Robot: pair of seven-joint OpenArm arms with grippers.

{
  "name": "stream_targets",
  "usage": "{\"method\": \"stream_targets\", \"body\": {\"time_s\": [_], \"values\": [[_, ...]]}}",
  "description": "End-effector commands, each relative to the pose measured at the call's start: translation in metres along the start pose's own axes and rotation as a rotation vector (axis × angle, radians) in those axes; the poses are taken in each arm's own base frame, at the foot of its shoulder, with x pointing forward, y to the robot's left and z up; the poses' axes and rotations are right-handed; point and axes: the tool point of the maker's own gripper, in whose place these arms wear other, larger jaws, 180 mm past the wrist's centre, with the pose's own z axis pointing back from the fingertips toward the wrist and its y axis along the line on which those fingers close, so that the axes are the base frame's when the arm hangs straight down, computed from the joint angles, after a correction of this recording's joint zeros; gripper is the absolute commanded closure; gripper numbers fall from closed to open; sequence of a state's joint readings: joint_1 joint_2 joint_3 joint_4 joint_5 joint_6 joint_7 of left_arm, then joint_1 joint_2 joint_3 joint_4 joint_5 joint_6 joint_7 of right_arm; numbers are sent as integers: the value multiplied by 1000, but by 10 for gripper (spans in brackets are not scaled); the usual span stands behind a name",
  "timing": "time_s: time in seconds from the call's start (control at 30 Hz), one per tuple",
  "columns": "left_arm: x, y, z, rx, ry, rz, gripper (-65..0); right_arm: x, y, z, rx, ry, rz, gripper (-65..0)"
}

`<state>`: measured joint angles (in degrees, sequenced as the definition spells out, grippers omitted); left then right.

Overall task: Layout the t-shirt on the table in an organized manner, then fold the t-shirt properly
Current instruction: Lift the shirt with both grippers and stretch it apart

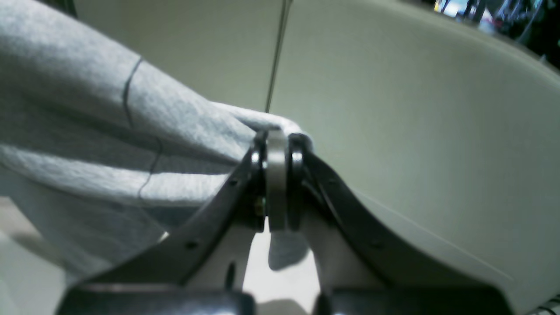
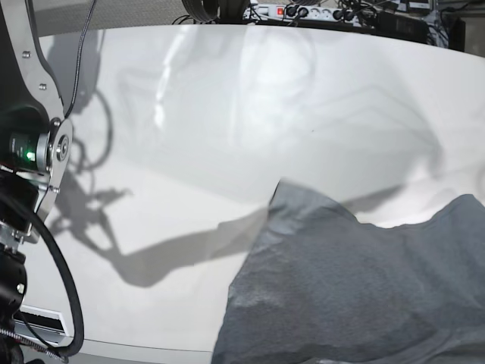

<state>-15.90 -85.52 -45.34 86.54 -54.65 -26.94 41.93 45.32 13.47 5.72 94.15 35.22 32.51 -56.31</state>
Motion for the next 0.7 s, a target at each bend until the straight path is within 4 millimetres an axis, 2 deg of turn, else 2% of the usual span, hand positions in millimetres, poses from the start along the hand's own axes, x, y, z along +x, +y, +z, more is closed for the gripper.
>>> {"method": "stream_targets", "body": {"time_s": [0.0,0.1,0.2,0.33,0.47,0.5,0.57,0.67], "values": [[25,18,10,56,-42,-31,0,19,-10,3,-25,-43,11,0],[29,21,12,61,-43,-38,0,13,-4,-3,35,-37,-25,0],[18,9,10,0,-12,6,0,-5,10,-6,127,20,-58,0],[-9,-39,8,-233,44,65,0,-29,40,-2,285,72,-80,0],[-43,-105,11,-522,108,163,0,-67,61,0,342,153,-113,0],[-60,-114,11,-546,159,176,0,-77,67,1,353,176,-122,0],[-79,-138,10,-597,188,214,0,-102,75,2,356,241,-133,0],[-101,-178,14,-675,203,265,0,-136,76,5,304,344,-164,0]]}}
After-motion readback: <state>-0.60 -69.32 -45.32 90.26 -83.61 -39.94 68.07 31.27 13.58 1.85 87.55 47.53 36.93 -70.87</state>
